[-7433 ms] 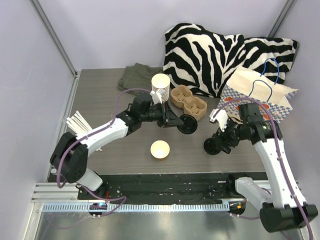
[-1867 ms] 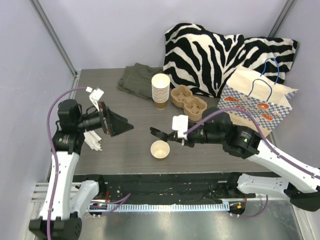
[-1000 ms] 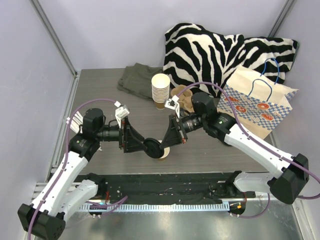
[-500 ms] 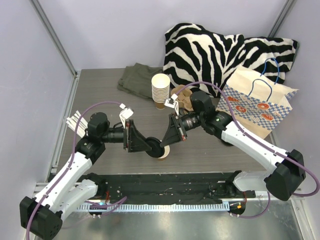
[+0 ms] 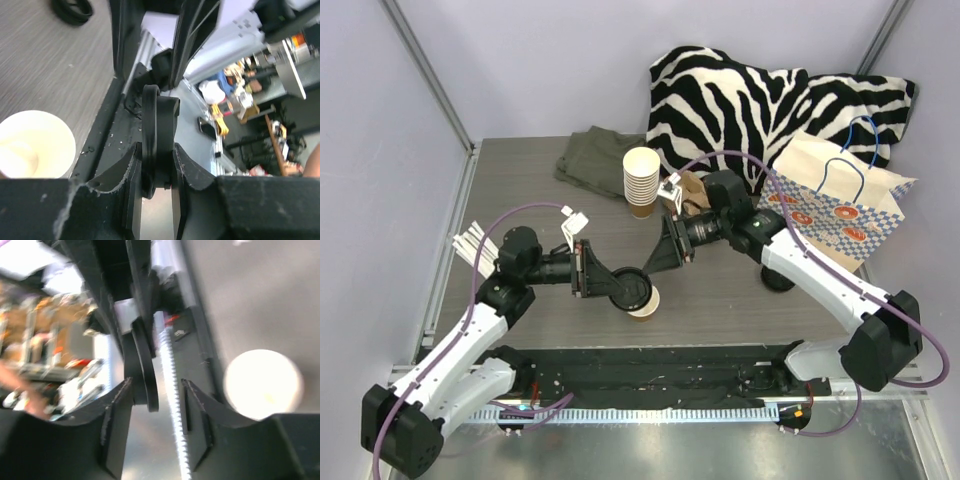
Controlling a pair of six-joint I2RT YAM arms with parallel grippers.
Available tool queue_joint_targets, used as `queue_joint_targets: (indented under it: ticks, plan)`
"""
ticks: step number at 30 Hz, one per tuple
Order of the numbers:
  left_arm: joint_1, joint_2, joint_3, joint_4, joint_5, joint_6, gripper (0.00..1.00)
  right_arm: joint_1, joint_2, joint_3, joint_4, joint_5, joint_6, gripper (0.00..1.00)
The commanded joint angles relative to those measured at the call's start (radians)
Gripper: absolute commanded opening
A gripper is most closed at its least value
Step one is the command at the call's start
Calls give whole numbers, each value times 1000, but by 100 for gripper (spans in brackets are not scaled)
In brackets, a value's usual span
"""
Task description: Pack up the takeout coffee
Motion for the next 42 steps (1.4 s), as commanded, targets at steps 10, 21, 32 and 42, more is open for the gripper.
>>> queue_joint_targets:
  ticks: [10, 21, 32, 42]
  plan:
    - [-2, 160, -66, 192, -201, -177, 0, -35, -77, 207, -402, 505, -365, 53]
    - [-2, 243, -64, 300, -214, -274, 0, 8, -43, 159, -345, 459, -331, 43]
    - [-2, 260, -67, 334, -217, -291, 0, 62, 1, 147, -308, 514, -336, 40]
    - [-5, 273, -69, 361, -221, -320, 0, 88, 40, 177, -313, 577, -342, 33]
